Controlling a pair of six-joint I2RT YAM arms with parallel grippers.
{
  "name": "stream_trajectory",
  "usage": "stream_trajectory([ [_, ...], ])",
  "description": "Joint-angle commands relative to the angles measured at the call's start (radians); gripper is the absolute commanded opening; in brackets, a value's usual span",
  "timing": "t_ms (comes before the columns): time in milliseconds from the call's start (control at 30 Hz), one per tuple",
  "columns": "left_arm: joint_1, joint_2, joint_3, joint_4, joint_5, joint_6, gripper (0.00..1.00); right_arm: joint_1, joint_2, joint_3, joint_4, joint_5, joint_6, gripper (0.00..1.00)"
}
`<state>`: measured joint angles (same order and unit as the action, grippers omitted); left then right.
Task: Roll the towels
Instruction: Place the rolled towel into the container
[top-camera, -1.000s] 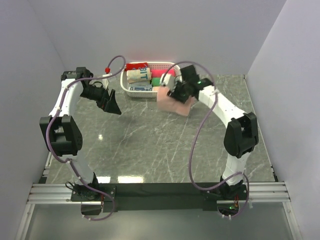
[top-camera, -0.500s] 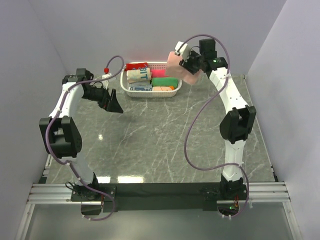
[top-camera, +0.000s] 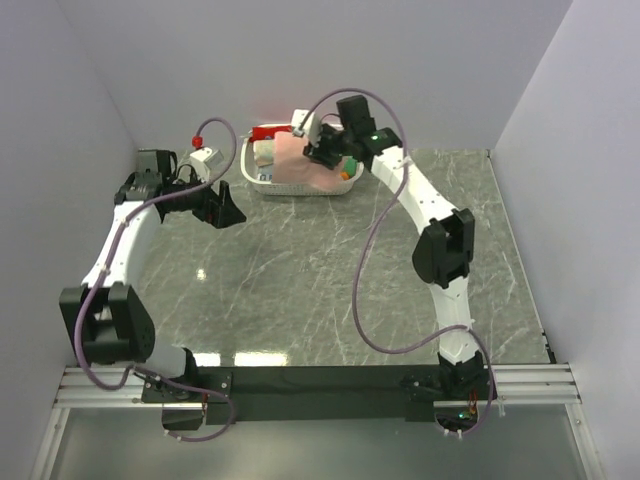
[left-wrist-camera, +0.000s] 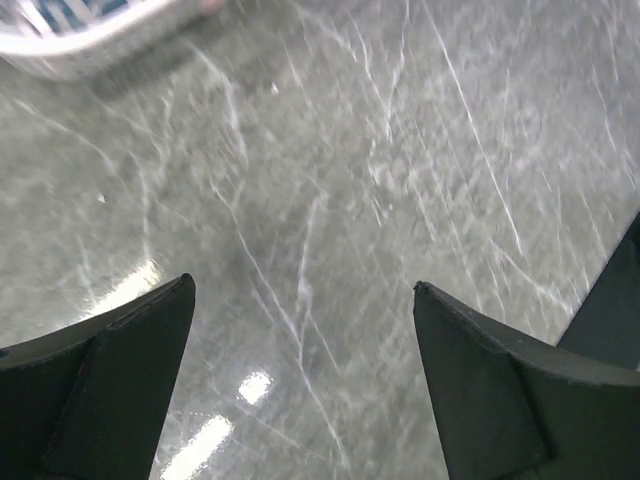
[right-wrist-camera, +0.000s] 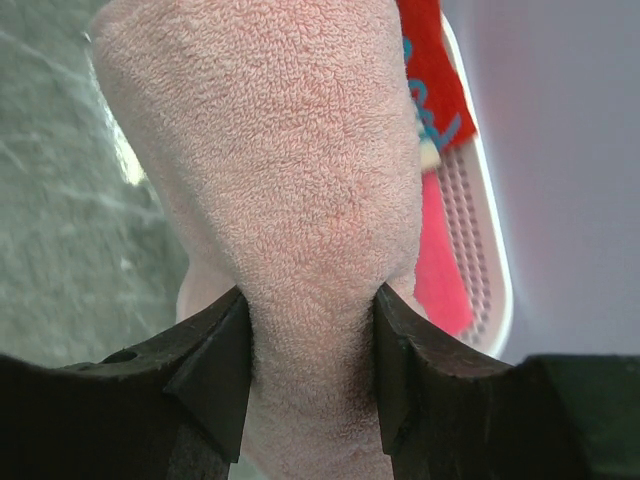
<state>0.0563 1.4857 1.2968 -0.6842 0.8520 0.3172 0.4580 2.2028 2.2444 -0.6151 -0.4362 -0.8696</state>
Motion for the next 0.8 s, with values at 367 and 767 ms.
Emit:
stream_trajectory([
  [367,-0.036,-0.147,-0.183,0.342,-0.123,-0.19,0.85,0.084,0.149,0.096,0.241,0.028,0.029,0.0],
  [767,-0.036,-0.15,-0.18,0.324,-0.108,-0.184,0.85,-0.061,-0.023,-0.063,0.467,0.233,-0.039,0.0],
])
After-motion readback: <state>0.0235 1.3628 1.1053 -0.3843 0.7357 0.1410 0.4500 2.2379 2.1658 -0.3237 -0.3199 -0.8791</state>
